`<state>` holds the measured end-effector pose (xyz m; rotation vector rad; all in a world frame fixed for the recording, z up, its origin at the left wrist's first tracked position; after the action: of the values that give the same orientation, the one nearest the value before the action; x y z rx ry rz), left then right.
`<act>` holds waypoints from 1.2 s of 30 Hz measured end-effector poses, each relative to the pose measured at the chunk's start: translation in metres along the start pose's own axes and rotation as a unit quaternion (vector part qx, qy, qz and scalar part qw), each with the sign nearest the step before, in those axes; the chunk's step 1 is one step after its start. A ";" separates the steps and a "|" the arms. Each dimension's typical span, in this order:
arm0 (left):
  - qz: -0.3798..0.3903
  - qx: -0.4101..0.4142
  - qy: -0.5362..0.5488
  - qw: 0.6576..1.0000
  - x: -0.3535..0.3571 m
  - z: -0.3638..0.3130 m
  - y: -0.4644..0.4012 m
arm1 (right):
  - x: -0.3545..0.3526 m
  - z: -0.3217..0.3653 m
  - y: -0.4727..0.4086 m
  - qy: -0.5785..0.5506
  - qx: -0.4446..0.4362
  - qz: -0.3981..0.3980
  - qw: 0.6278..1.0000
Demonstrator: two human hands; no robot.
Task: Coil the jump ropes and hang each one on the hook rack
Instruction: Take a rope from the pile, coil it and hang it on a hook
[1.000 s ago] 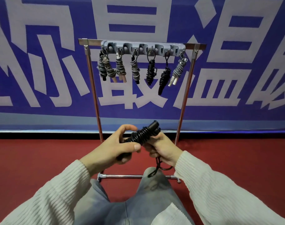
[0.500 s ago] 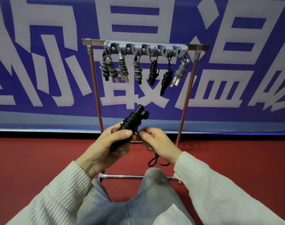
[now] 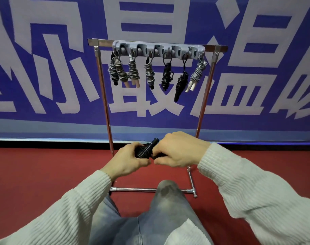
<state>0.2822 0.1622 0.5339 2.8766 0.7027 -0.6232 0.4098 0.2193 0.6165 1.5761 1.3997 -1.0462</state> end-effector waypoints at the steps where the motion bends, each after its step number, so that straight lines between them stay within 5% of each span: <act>1: 0.027 -0.020 0.005 0.999 0.006 -0.001 0.000 | -0.001 -0.001 -0.001 -0.015 -0.009 0.001 1.000; 6: 0.213 0.005 0.012 0.977 0.044 -0.029 0.030 | 0.002 -0.004 -0.006 -0.246 -0.050 0.029 0.968; 11: 0.303 0.044 0.109 0.946 0.047 -0.055 0.070 | 0.024 -0.005 0.007 -0.589 -0.050 0.051 0.805; 18: 0.273 -0.015 0.248 0.930 0.032 -0.051 0.069 | 0.059 0.002 0.008 -0.758 0.039 -0.048 0.649; 21: 0.257 -0.001 0.302 0.918 0.034 -0.052 0.069 | 0.076 0.007 0.007 -0.755 0.056 -0.065 0.650; 25: 0.142 0.016 0.382 0.913 0.021 -0.048 0.056 | 0.077 0.010 0.006 -0.778 0.114 -0.116 0.607; 28: 0.088 0.046 0.304 0.948 0.012 -0.043 0.046 | 0.075 0.007 0.005 -0.726 0.170 -0.109 0.658; 36: 0.011 0.023 0.290 0.957 0.007 -0.035 0.040 | 0.080 0.003 0.004 -0.634 0.197 -0.006 0.748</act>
<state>0.3193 0.1370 0.5628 3.1149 0.7158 0.2373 0.4180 0.2457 0.5409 0.6601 0.2166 -1.9494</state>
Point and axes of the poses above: each hand's wrist, its own y-axis away from the middle knuckle, its own x-axis out of the palm, z = x × y, the point moved 7 cm from there along -y, towards the middle knuckle, and after that the axes turned 15 degrees about y, right-handed, at the moved point
